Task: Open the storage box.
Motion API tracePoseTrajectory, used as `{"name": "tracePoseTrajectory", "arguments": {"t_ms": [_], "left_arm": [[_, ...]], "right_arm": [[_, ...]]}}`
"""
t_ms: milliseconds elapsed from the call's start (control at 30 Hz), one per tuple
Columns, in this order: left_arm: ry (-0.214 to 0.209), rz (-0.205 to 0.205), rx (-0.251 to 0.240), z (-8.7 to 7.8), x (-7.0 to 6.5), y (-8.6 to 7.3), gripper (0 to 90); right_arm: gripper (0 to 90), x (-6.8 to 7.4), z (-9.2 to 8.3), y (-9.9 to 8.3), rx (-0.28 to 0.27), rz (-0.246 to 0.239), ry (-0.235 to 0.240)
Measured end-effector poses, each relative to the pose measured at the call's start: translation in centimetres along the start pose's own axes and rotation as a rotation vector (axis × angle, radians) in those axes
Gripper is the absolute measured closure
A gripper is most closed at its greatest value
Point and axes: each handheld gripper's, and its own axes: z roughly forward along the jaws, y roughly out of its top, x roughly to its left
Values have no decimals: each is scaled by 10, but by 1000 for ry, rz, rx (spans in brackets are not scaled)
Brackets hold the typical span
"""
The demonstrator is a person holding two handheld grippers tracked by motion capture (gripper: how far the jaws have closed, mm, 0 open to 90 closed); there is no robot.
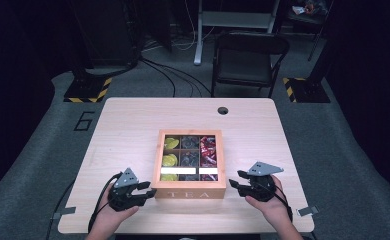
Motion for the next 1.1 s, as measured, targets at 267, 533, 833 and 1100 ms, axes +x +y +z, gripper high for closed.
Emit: {"name": "tracePoseTrajectory", "arguments": {"t_ms": [267, 533, 833, 1100], "left_arm": [[-5, 15, 10, 2, -2, -1, 642], [8, 20, 9, 2, -3, -2, 670], [56, 53, 12, 3, -9, -2, 700], [48, 37, 10, 2, -9, 0, 711]], "right_arm": [[505, 0, 2, -2, 6, -10, -1], [503, 0, 4, -3, 12, -15, -6], [503, 0, 5, -4, 19, -10, -3], [503, 0, 5, -4, 17, -10, -3]]}}
